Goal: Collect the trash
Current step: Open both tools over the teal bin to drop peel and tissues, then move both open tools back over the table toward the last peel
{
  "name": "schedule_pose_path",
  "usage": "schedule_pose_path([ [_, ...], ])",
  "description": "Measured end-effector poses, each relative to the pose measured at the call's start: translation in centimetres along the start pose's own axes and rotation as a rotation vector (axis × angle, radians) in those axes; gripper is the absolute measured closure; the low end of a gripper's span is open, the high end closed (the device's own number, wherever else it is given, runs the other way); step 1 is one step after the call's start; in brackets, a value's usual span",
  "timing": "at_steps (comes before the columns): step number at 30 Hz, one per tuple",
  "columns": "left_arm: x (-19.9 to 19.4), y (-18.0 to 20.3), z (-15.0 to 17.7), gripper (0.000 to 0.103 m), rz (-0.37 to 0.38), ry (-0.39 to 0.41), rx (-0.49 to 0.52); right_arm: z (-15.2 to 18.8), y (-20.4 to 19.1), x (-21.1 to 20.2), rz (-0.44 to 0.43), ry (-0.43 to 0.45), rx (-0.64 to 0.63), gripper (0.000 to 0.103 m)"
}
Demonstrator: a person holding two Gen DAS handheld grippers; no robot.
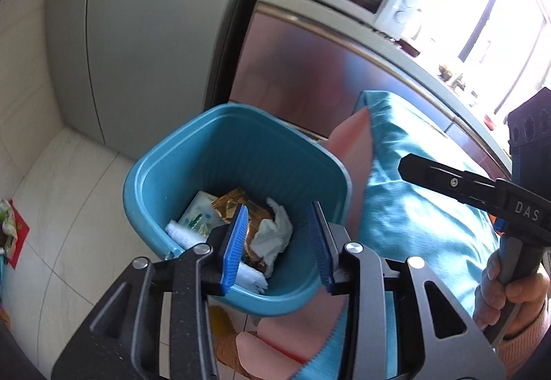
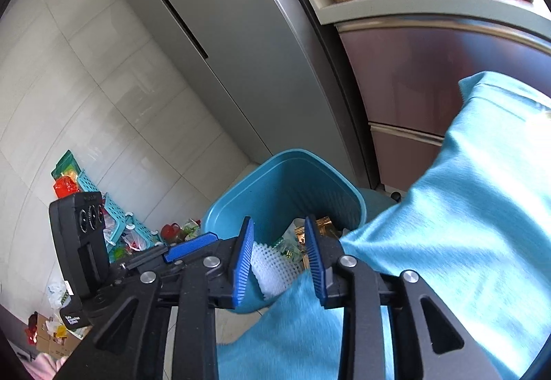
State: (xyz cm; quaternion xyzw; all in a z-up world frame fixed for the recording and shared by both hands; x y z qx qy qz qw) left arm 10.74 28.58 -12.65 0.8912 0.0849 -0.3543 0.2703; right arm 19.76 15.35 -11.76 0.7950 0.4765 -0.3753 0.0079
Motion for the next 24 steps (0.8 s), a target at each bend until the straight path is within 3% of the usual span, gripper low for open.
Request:
schedule_pose_path([
  [13, -5.3, 7.3, 1.4, 0.058, 0.096, 0.071, 0.163, 2.6, -0.1, -7.8, 0.015, 0.094, -0.03, 0.059],
  [19, -5.6, 11.3, 3.2, 0.055, 0.168, 0.044, 0.221, 4.8, 1.6, -12.1, 0.071, 0.135, 0.005, 0.055],
  [24, -4.4, 15.8, 5.5, 0.053, 0.244, -0.014, 0.279, 7.4, 4.0, -16.2, 0.17, 0.152, 0.044, 0.053],
])
Point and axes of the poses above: each gripper's, at about its wrist camera, not at the fingertips, and x roughly the way its jaws point, y to its right, z to its underside, the point moved 6 cm from there along x, roughly the way its jaws point, and after that the axes turned 9 degrees about -x, right-handed, at the moved point
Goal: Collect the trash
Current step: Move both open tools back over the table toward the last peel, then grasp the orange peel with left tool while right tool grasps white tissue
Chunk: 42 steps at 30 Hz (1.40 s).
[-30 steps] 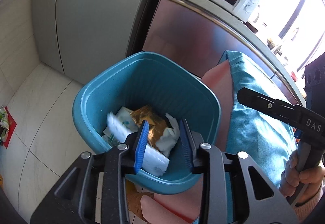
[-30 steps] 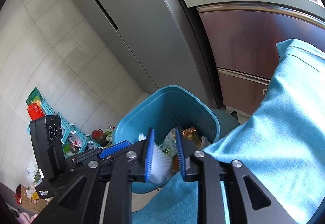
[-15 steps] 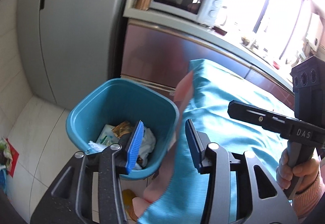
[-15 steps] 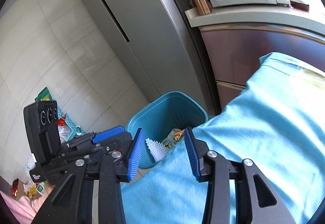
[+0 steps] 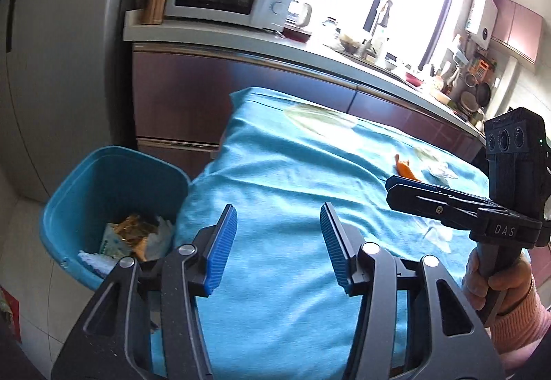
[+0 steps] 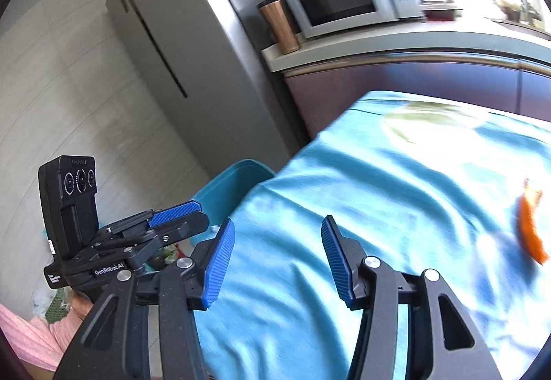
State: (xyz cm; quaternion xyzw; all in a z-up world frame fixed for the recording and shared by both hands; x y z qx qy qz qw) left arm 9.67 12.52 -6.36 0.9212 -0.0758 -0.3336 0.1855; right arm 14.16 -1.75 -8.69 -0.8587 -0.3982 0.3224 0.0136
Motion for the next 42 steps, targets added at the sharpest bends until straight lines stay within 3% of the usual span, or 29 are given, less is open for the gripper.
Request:
schedule_pose_path([
  [12, 7.9, 12.2, 2.2, 0.051, 0.16, -0.157, 0.154, 2.9, 11.6, -8.0, 0.279, 0.066, 0.157, 0.052],
  [20, 13.8, 17.5, 2.3, 0.049, 0.197, -0.26, 0.163, 4.4, 19.9, -13.5, 0.483, 0.129, 0.29, 0.051],
  [23, 15.8, 18.9, 2.1, 0.048, 0.2, -0.284, 0.158, 4.9, 22.7, -15.3, 0.552, 0.151, 0.336, 0.043],
  [29, 19.1, 21.5, 1.5, 0.048, 0.187, -0.314, 0.165, 5.3, 26.9, -15.4, 0.566, 0.133, 0.414, 0.04],
  [35, 21.5, 23.0, 1.2, 0.049, 0.177, -0.342, 0.16, 5.1, 28.3, -13.7, 0.536, 0.101, 0.434, 0.04],
  [37, 22.0, 23.2, 1.2, 0.051, 0.173, -0.357, 0.158, 5.1, 28.4, -13.2, 0.519, 0.092, 0.438, 0.044],
  [39, 22.8, 23.3, 1.5, 0.057, 0.176, -0.381, 0.146, 5.2, 28.5, -12.8, 0.515, 0.08, 0.437, 0.059],
  [40, 23.2, 23.3, 1.7, 0.066, 0.172, -0.393, 0.142, 5.3, 28.5, -12.6, 0.508, 0.076, 0.439, 0.064],
  [42, 23.5, 23.3, 1.8, 0.068, 0.174, -0.395, 0.134, 5.5, 28.6, -12.5, 0.495, 0.076, 0.447, 0.076],
])
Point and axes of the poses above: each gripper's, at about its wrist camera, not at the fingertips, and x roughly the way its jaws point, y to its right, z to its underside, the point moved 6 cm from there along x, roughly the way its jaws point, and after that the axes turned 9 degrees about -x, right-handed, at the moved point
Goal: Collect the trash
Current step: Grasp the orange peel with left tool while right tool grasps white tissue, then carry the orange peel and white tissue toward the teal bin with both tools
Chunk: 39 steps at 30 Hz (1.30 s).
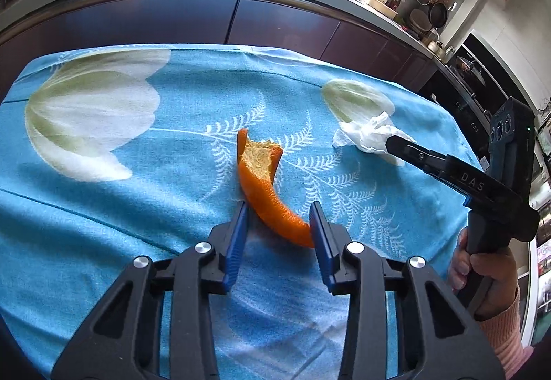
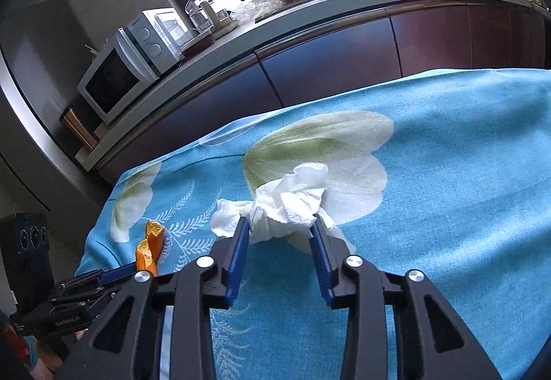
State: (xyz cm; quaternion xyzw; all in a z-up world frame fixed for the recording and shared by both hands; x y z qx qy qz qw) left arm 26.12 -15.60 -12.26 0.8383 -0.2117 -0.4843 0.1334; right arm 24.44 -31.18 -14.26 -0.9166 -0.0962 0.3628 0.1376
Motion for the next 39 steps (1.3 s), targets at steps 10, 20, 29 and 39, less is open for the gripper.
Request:
schedule_pose_path([
  [10, -1.6, -0.4, 1.0, 0.081, 0.01, 0.025, -0.002, 0.0, -1.7, -1.6, -0.063, 0.047, -0.022, 0.097],
  [20, -7.6, -2.6, 2.7, 0.082, -0.004, 0.109, 0.01, 0.6, -6.6, -5.0, -0.206, 0.112, -0.055, 0.098],
  [29, -13.1, -5.2, 4.6, 0.083, -0.033, 0.182, 0.006, 2.7, -11.4, -6.0, -0.328, 0.098, -0.099, 0.098],
  [39, -17.9, -8.9, 6.7, 0.083, -0.067, 0.237, -0.034, 4.9, -16.3, -5.5, -0.422, 0.056, -0.144, 0.098],
])
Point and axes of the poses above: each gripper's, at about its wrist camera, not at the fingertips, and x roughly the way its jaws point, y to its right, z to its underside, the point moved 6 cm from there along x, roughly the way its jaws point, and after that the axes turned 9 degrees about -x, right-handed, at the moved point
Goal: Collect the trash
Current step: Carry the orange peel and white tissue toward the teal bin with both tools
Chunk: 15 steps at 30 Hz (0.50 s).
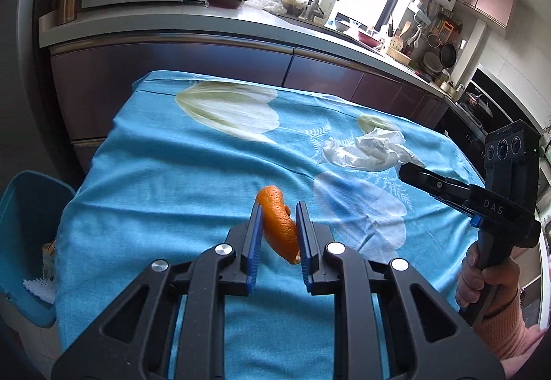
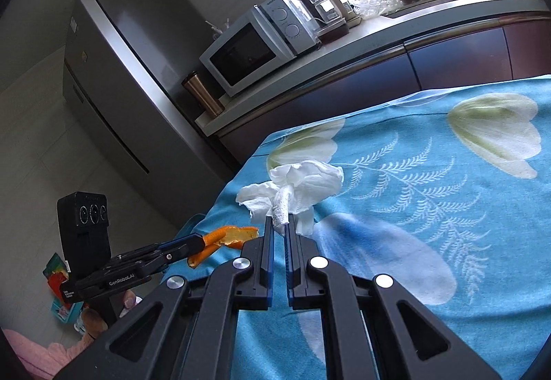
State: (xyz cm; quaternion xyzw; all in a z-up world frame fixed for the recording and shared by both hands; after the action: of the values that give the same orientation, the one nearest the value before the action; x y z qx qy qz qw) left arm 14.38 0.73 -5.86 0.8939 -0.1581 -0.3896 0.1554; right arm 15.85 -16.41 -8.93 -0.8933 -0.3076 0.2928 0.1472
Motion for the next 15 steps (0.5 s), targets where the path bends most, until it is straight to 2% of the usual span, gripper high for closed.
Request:
schedule_pose_path([
  [15, -6.1, -6.1, 0.8, 0.083, -0.047, 0.075, -0.098, 0.7, -6.3, 4.3, -0.109, -0.068, -0.074, 0.098],
])
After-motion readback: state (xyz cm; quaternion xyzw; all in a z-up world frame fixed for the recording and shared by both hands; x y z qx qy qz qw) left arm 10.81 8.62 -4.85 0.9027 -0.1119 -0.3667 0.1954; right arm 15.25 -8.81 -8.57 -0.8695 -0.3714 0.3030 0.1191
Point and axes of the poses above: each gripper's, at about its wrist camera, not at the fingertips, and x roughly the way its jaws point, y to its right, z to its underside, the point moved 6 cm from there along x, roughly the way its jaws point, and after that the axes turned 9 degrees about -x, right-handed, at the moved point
